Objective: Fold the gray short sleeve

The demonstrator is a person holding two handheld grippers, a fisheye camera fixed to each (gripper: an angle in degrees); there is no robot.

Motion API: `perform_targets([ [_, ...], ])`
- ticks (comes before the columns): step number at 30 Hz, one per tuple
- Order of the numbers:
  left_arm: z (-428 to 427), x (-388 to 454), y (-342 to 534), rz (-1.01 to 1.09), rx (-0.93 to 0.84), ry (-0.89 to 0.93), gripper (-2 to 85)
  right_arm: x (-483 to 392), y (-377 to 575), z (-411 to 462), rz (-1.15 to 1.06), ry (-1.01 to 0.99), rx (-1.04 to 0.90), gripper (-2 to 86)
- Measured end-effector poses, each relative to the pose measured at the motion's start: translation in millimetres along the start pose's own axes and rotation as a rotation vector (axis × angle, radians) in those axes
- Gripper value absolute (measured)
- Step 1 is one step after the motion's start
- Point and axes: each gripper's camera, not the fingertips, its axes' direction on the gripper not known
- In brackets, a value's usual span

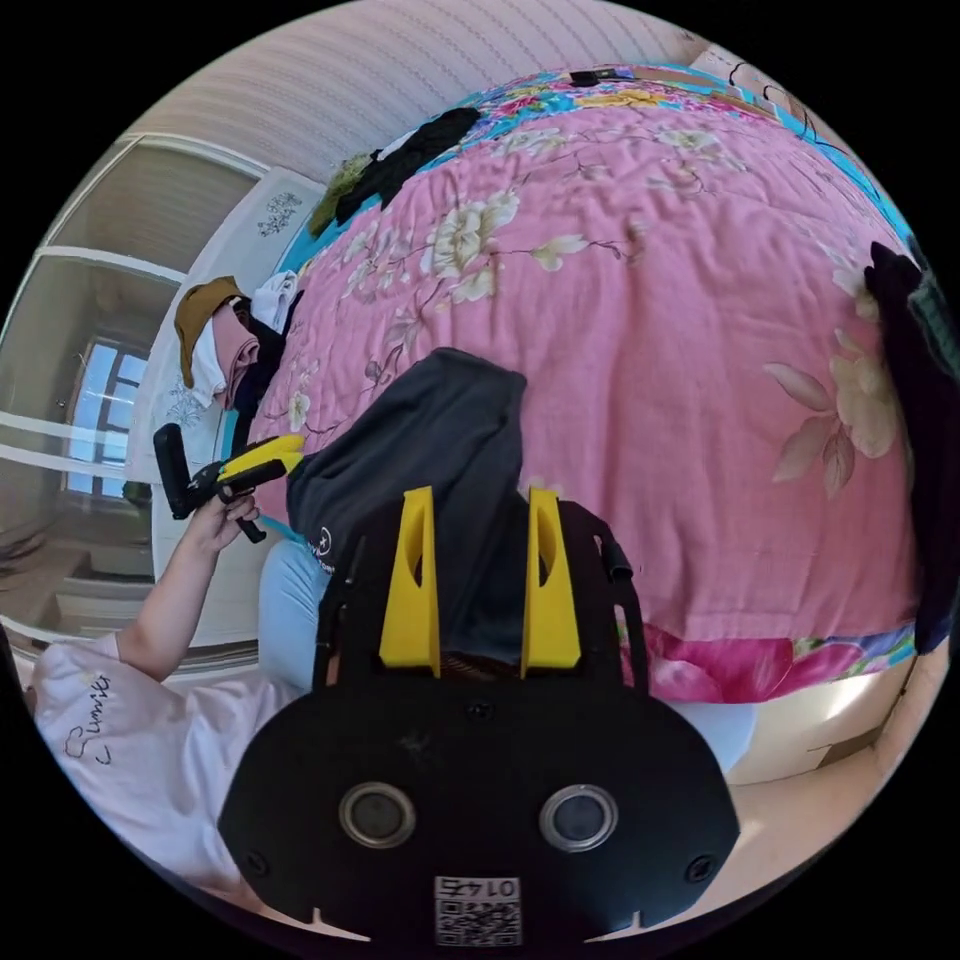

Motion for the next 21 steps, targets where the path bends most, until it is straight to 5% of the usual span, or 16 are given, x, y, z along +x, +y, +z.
perform_targets([
  [2,21,3,-1,0.005,-0.117,-0.022,5.3,-2,6,1,-0.02,-0.048,-0.047,6.6],
  [7,-23,12,16,-0.028,0.049,-0.004,-0.6,-24,41,-64,-0.088,-0.068,0.144,1.7],
  [15,-217,74,71,0.116,0.687,0.055,-1.0,-112,124,-241,-0.405,-0.138,0.606,0.6],
  [21,-331,147,99,0.292,0.959,-0.052,-1.0,-199,196,-340,-0.67,-0.081,0.842,0.5],
])
